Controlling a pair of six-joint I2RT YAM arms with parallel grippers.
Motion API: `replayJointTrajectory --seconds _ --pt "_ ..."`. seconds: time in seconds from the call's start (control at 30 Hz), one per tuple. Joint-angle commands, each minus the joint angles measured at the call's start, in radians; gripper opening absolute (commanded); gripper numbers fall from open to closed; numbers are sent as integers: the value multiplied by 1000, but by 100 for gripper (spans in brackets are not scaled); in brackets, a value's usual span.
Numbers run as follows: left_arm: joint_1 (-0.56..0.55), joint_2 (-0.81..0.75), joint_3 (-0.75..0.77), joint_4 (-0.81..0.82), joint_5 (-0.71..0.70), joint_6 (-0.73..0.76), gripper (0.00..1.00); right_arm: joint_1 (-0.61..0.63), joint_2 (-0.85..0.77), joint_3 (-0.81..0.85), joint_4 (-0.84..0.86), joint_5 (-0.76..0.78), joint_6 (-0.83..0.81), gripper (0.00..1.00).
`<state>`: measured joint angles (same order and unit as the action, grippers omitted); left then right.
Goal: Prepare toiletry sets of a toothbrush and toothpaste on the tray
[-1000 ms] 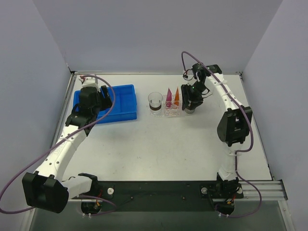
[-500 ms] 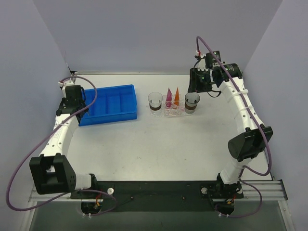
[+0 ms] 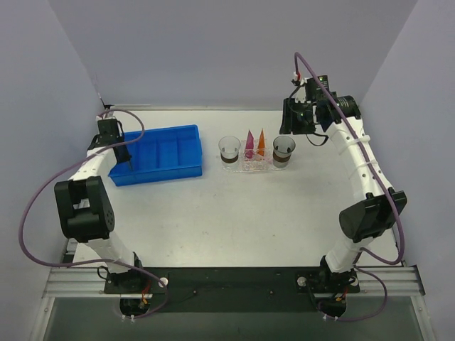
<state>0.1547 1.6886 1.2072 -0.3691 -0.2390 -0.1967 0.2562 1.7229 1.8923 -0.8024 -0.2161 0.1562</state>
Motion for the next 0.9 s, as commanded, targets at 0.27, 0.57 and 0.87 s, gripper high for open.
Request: replayJointTrajectory --seconds 0.27,0.57,0.87 --pt "40 259 196 134 121 102 39 0 -34 -10 22 14 66 42" --pt "42 319 195 141 153 97 40 -2 9 43 20 3 89 42" --pt "42 358 224 78 116 94 40 -2 47 74 25 -20 103 42"
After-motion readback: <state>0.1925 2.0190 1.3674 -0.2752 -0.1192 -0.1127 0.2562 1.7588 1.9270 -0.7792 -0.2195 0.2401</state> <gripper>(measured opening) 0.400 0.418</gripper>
